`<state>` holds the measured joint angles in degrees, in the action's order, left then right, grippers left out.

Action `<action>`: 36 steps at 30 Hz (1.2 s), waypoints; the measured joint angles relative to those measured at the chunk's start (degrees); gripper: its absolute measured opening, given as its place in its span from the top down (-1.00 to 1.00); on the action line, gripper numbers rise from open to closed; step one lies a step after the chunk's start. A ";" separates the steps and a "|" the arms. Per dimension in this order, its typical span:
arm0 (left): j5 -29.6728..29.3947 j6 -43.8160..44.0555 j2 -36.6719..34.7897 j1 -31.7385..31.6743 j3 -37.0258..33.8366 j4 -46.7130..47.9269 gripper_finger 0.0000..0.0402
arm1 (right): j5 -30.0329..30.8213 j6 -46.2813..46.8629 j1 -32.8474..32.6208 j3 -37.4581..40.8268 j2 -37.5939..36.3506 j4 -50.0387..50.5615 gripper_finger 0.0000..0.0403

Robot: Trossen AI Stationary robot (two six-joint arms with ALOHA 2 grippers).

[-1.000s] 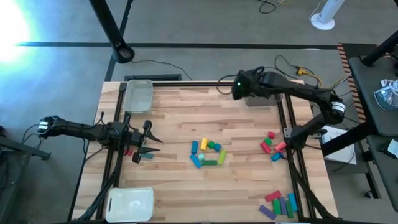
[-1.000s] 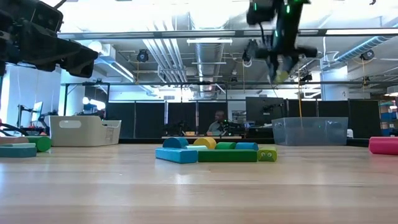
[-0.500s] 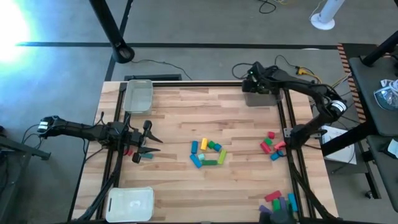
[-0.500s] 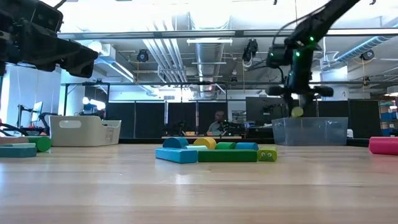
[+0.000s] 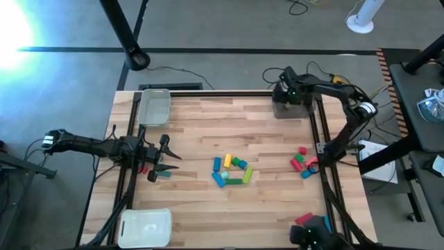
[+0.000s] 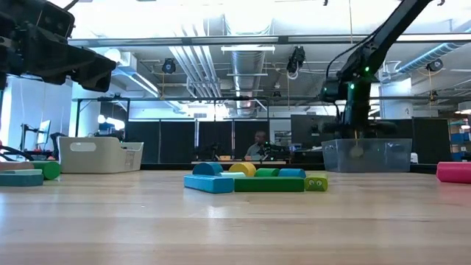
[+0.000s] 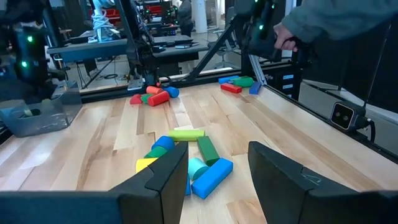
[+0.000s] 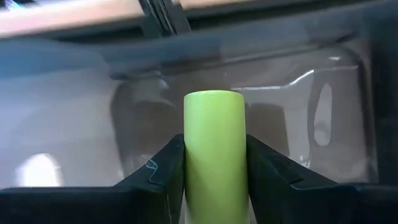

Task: Sort blocks
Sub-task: Put the light green cylindrical block into the black bin, then put the yellow cylindrical block into the black bin

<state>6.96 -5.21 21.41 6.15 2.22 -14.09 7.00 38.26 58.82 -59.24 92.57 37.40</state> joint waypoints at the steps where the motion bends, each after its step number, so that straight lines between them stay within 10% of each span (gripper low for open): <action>1: 0.00 0.00 0.00 0.00 0.00 0.00 0.23 | -0.22 -0.05 0.13 0.00 0.84 -0.04 0.36; 26: 0.00 0.00 0.00 0.02 0.00 0.02 0.23 | 4.23 -5.33 -1.18 -7.15 -4.23 5.64 -0.25; 36: 0.00 0.00 0.00 0.02 0.00 0.02 0.23 | 9.89 3.99 -30.89 -7.04 -15.63 4.11 -0.17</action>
<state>6.96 -5.21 21.41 6.17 2.22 -14.07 16.89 42.25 27.93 -66.28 76.94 41.51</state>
